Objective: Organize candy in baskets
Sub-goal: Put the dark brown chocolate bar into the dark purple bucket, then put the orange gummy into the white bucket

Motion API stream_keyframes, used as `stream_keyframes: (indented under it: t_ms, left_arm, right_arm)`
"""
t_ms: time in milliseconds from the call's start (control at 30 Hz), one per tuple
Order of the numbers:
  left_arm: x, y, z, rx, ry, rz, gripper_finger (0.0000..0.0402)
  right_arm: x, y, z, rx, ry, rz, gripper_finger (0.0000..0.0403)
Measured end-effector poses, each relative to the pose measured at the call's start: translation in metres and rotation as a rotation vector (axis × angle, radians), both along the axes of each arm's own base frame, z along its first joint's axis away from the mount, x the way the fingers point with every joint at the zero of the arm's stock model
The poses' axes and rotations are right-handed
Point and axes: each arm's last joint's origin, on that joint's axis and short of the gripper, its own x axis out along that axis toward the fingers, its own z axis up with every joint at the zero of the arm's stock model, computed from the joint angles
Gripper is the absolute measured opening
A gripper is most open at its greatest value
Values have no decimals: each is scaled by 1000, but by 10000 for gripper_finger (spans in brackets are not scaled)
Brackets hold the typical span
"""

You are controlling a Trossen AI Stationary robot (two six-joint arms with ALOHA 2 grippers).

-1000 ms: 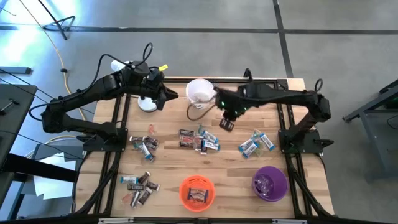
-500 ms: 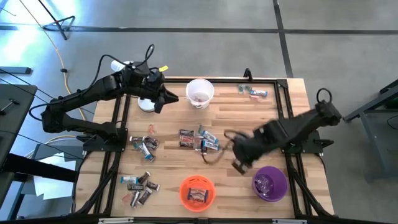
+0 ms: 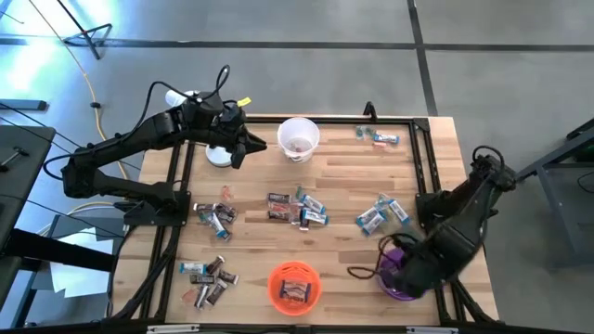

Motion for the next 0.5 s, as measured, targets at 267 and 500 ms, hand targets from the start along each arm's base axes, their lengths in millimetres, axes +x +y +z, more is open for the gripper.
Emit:
stream_keyframes:
  t_ms: [267,500]
  left_arm:
    - [1,0,2,-3,-25,8,55]
    - [3,1,6,14,-64,7,55]
  right_arm:
    - [-14,15,0,7,-29,20,65]
    - [-15,14,0,-19,-37,37,163]
